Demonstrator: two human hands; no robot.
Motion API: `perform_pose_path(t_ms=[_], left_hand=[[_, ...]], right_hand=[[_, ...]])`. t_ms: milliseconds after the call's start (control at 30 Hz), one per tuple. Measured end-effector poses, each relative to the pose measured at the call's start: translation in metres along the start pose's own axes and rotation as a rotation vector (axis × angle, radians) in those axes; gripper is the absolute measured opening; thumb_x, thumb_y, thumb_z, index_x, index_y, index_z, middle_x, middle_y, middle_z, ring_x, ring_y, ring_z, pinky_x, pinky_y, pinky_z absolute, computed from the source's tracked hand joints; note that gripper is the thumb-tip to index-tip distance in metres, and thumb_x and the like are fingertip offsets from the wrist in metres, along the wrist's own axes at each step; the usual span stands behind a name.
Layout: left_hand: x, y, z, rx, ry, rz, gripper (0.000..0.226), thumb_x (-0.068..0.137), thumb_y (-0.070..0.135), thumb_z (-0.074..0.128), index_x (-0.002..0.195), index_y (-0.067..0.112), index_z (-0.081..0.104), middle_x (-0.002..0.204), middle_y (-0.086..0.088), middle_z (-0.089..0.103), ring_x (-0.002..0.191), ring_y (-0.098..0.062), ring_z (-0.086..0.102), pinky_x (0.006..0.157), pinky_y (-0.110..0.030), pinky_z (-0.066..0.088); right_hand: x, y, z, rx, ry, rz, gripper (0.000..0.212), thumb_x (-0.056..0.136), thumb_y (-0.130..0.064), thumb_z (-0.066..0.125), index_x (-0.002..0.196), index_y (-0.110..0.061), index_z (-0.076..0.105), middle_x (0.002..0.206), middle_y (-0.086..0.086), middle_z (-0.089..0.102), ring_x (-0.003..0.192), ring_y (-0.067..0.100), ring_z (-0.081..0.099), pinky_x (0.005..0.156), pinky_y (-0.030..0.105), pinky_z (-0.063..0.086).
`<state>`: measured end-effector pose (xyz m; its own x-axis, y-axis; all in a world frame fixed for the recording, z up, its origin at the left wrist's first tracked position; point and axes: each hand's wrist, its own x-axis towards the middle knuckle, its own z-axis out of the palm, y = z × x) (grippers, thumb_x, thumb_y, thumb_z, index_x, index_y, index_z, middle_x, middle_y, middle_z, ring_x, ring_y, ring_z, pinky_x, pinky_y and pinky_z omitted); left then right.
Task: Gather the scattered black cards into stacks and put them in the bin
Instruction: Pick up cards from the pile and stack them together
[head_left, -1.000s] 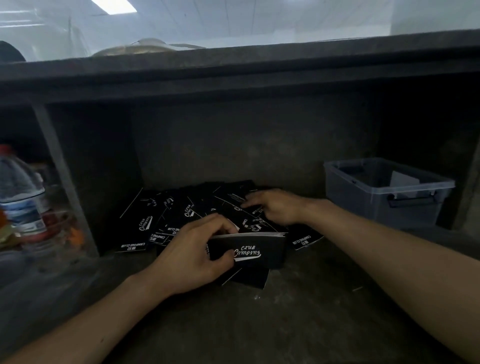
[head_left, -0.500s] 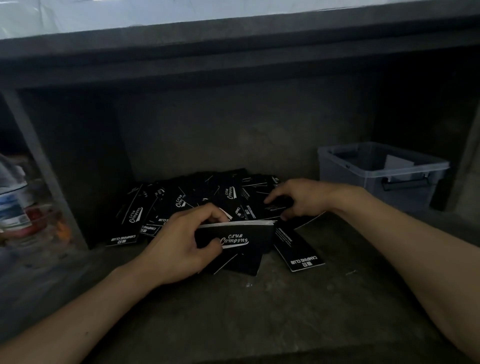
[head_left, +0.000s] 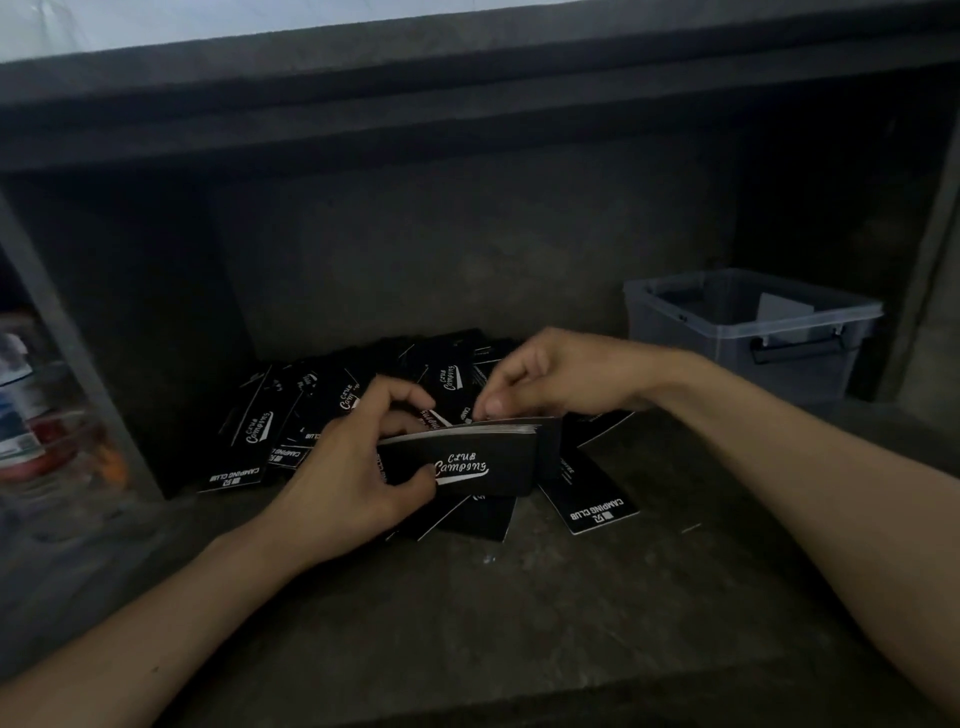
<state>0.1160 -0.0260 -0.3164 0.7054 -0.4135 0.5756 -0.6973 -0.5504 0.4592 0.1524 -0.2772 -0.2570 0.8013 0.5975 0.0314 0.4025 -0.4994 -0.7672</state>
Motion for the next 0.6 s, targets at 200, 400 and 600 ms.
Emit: perform_pose_path(t_ms=[200, 400, 600], left_hand=[[-0.002, 0.0, -0.003, 0.108, -0.053, 0.062, 0.03, 0.078, 0.036, 0.063, 0.107, 0.037, 0.059, 0.093, 0.017, 0.071, 0.084, -0.009, 0.07, 0.076, -0.037, 0.057], [0.0, 0.0, -0.003, 0.137, -0.029, 0.137, 0.011, 0.077, 0.031, 0.066, 0.088, 0.031, 0.063, 0.088, 0.014, 0.063, 0.081, -0.01, 0.065, 0.07, -0.036, 0.054], [0.0, 0.001, -0.003, 0.085, -0.032, 0.111, 0.012, 0.075, 0.034, 0.067, 0.085, 0.027, 0.066, 0.105, 0.015, 0.06, 0.097, -0.01, 0.066, 0.085, -0.028, 0.053]], right_hand=[[-0.002, 0.014, -0.014, -0.378, 0.074, 0.33, 0.052, 0.069, -0.044, 0.082, 0.113, -0.022, 0.065, 0.094, -0.008, 0.066, 0.082, 0.009, 0.066, 0.058, 0.021, 0.051], [0.003, 0.02, -0.012, -0.439, 0.052, 0.395, 0.041, 0.057, -0.047, 0.088, 0.09, -0.03, 0.07, 0.09, -0.013, 0.067, 0.082, 0.004, 0.06, 0.061, 0.019, 0.046], [-0.01, 0.022, -0.046, 0.273, 0.58, 0.314, 0.021, 0.081, -0.003, 0.073, 0.093, -0.018, 0.063, 0.086, 0.003, 0.064, 0.071, 0.009, 0.064, 0.045, 0.018, 0.05]])
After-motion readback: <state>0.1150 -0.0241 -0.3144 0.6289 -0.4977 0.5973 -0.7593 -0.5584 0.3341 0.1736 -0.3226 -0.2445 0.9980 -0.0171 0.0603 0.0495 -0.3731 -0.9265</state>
